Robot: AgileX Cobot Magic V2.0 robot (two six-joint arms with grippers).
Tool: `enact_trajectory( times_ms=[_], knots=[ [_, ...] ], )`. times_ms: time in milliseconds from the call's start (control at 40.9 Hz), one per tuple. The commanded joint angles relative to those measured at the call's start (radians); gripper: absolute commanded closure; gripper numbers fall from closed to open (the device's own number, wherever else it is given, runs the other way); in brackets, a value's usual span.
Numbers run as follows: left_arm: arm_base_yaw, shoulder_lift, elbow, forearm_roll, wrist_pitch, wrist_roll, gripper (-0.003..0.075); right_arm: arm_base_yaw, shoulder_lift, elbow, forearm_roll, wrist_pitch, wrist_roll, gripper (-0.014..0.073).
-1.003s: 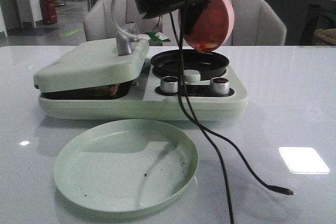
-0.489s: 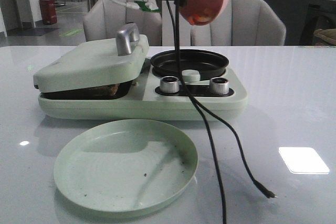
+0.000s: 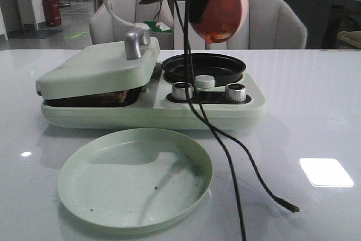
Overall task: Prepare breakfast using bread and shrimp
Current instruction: 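Tip the pink bowl over the black frying pan to pour shrimp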
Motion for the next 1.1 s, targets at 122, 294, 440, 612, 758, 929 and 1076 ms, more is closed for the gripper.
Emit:
enact_trajectory(
  times_ms=[122,294,440,612,758,929,1076],
  knots=[
    [-0.008,0.0,-0.028,-0.018,-0.065,-0.01,0.0619,0.005,-0.167,-0.032,-0.109,0.061,-0.051,0.0573],
    [-0.008,0.0,-0.028,-0.018,-0.065,-0.01,0.0619,0.003,-0.133,-0.021,-0.066,0.033,-0.041,0.0573],
    [-0.008,0.0,-0.028,-0.018,-0.065,-0.01,0.0619,0.019,-0.051,-0.001,-0.109,0.097,-0.055,0.0573],
    [-0.008,0.0,-0.028,-0.018,-0.065,-0.01,0.0619,0.038,-0.058,-0.025,-0.109,0.091,-0.048,0.0573],
    [-0.008,0.0,-0.028,-0.018,-0.065,-0.01,0.0619,0.037,-0.077,-0.032,-0.101,0.115,-0.045,0.0573],
    [-0.008,0.0,-0.028,-0.018,-0.065,-0.01,0.0619,0.037,-0.161,-0.032,-0.025,0.116,-0.045,0.0573],
    [-0.008,0.0,-0.028,-0.018,-0.065,-0.01,0.0619,0.011,-0.27,-0.032,0.156,0.102,-0.047,0.0573]
  ],
)
